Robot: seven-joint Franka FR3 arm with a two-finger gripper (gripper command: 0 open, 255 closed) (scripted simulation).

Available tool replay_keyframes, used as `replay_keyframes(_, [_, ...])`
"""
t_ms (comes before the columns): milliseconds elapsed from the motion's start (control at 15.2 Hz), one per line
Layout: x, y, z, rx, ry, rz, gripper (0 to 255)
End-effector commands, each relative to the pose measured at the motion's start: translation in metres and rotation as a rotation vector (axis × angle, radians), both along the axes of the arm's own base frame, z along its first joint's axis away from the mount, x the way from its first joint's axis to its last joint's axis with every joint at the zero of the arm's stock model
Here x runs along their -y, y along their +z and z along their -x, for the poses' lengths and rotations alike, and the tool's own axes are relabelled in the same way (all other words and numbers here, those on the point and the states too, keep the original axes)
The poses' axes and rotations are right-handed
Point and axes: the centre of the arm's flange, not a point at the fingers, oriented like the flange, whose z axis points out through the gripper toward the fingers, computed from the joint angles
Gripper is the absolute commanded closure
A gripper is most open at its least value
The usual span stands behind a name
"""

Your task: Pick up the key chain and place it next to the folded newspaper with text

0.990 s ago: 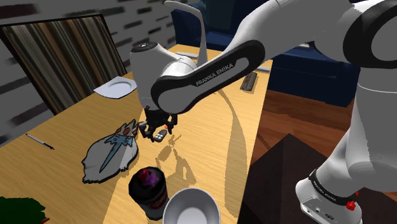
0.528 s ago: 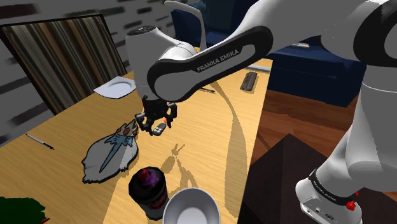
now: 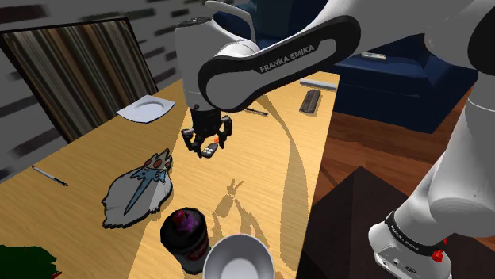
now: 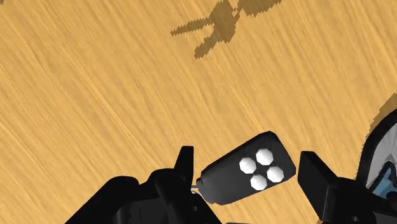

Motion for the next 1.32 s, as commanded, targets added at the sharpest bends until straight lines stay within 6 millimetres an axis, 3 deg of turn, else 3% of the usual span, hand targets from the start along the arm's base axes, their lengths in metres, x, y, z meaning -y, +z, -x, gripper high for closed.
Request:
replay_keyframes(0, [0.024,0.000,0.004,0.000,0.001,0.000,255])
replay_keyframes(1254, [0.275,0.000,0.012,0.000,0.001,0.000,255])
